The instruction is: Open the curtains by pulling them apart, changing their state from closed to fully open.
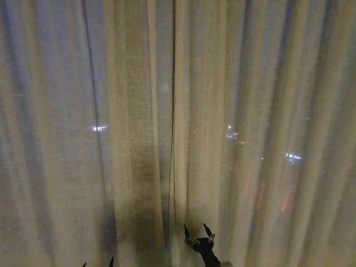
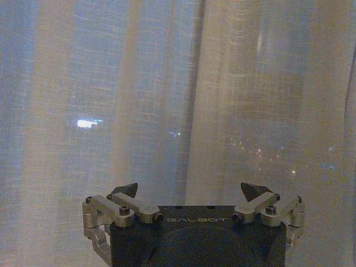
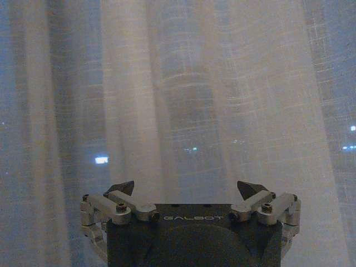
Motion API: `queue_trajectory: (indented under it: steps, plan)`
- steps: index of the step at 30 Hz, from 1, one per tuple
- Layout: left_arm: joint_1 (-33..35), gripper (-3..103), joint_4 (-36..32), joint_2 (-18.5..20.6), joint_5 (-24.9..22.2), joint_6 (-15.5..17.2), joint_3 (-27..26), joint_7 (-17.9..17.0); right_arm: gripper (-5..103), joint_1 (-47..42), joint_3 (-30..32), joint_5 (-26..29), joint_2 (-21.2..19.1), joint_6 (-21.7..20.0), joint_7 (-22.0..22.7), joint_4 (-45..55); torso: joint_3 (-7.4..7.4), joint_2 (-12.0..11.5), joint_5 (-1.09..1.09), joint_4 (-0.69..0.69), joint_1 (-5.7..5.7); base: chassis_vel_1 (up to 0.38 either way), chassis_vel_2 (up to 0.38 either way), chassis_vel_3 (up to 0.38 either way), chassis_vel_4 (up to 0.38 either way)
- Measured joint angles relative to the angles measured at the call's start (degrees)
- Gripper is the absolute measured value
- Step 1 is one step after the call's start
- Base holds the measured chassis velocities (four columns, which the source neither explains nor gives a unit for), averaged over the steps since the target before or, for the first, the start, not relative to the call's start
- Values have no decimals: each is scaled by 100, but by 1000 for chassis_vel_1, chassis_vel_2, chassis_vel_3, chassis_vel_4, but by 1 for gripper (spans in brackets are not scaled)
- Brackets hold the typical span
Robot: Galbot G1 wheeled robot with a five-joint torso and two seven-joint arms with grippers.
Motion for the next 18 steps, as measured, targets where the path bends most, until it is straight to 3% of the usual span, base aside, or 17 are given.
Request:
queue_trajectory:
  steps: [18]
  plan:
    - [221,100,-46,-131,210,-132,-115,1,100,1272,-198,-195,1,-97,478,-1006,0,0,0,0,0,0,0,0,0]
